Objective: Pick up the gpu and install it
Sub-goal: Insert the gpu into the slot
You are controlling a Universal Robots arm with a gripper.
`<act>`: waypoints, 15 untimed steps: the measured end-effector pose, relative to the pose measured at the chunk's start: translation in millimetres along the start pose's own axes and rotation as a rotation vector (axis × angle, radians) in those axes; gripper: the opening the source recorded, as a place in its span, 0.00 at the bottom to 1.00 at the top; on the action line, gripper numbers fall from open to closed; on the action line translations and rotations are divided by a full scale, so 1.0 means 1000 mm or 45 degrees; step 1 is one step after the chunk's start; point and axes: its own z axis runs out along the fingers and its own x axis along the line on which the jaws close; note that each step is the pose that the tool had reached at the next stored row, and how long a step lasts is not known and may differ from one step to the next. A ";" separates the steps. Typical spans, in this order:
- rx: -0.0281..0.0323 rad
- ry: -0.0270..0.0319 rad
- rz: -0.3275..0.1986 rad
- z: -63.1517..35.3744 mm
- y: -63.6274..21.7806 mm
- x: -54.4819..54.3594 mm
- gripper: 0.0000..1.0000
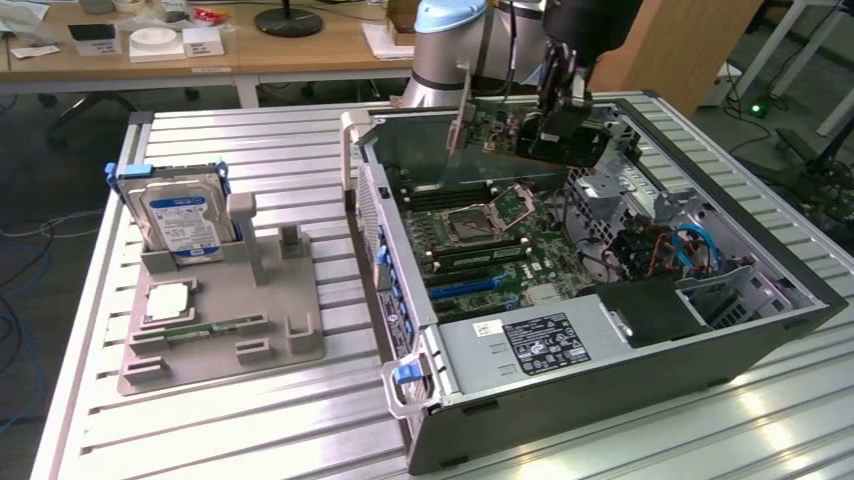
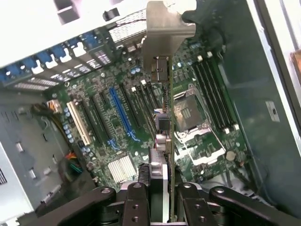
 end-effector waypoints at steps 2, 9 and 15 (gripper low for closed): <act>-0.0019 0.0001 -0.048 0.0014 0.0000 0.000 0.28; -0.0035 -0.0006 -0.199 0.0049 -0.0001 0.000 0.28; 0.0106 -0.0070 -0.299 0.0064 -0.0001 0.000 0.28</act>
